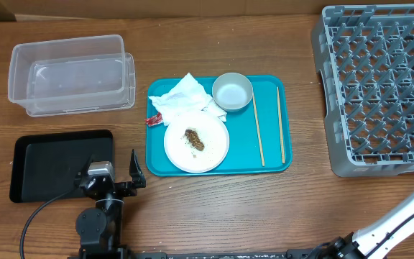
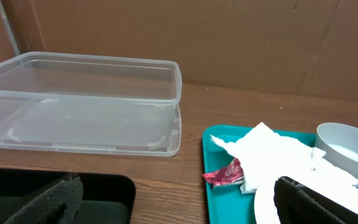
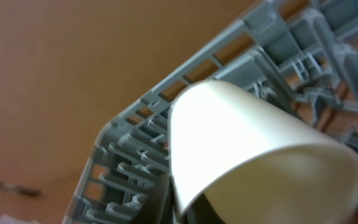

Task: Sort waste into correct bins and load items into the dishwasher
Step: 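Carry the white cup right and lower it into the rack, then release the cup in the rack and pull the right gripper back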

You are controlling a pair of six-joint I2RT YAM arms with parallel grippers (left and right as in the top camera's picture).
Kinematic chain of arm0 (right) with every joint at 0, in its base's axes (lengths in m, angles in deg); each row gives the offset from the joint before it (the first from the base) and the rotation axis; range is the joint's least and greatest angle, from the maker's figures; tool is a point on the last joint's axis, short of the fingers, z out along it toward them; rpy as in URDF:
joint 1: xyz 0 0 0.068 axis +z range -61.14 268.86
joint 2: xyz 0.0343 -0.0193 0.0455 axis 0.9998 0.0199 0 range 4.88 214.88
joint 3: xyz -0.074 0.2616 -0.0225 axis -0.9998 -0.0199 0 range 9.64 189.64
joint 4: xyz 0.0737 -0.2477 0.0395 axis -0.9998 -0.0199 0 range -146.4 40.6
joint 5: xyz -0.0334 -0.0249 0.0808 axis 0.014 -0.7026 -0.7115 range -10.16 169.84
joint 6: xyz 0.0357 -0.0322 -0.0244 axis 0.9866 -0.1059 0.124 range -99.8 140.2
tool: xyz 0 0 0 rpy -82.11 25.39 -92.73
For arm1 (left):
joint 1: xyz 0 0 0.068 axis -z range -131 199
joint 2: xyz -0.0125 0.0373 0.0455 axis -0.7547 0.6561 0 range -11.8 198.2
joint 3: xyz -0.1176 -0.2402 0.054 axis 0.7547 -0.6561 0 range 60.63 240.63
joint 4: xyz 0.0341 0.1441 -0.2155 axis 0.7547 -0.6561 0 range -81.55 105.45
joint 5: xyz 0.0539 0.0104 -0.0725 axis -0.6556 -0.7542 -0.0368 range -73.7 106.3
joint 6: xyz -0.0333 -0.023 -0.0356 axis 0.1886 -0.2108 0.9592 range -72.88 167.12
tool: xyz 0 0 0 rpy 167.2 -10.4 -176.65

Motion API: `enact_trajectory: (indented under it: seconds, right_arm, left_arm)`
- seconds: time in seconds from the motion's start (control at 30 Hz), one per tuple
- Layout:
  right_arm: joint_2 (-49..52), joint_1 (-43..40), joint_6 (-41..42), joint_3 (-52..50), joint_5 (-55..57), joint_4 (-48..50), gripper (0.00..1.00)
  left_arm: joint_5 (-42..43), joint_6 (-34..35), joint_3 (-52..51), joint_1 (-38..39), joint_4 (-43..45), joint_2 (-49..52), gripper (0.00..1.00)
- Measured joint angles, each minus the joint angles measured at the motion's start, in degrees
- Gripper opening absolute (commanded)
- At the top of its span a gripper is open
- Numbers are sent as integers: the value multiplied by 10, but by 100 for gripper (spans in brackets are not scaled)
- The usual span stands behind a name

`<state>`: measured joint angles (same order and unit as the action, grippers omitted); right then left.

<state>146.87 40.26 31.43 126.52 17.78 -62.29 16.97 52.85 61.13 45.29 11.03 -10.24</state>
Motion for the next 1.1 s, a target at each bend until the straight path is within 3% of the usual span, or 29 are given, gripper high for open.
enact_trajectory:
  seconds: [0.17, 0.2, 0.27, 0.3, 0.57, 0.77, 0.8, 0.83, 0.87, 0.9, 0.93, 1.1]
  right_arm:
    - [0, -41, 65, -3, 10, -16, 31]
    - [0, -49, 73, -3, 11, -24, 40]
    - [-1, -62, 84, -4, 15, -37, 68]
    - [-3, -68, 92, -5, 19, -44, 100]
    - [-101, -71, 101, -10, 103, -111, 100]
    - [-197, -55, 101, -10, 165, -94, 100]
    - [-208, -48, 101, -10, 168, -89, 96]
    - [-217, -38, 96, -10, 172, -88, 81]
    - [-220, -30, 92, -9, 175, -88, 47]
    - [-222, -18, 86, -9, 181, -90, 19]
    - [-222, -6, 81, -9, 193, -96, 4]
    - [-201, 67, 63, -10, 332, -146, 4]
  left_arm:
    - [0, 0, 0, 0, 0, 0, 100]
    - [0, 0, 0, 0, 0, 0, 100]
    - [0, 0, 0, 0, 0, 0, 100]
    - [0, 0, 0, 0, 0, 0, 100]
    - [0, 0, 0, 0, 0, 0, 100]
    - [0, 0, 0, 0, 0, 0, 100]
    - [0, 0, 0, 0, 0, 0, 100]
    - [0, 0, 0, 0, 0, 0, 100]
    - [0, 0, 0, 0, 0, 0, 100]
    - [0, 0, 0, 0, 0, 0, 100]
    - [0, 0, 0, 0, 0, 0, 100]
    - [0, 0, 0, 0, 0, 0, 100]
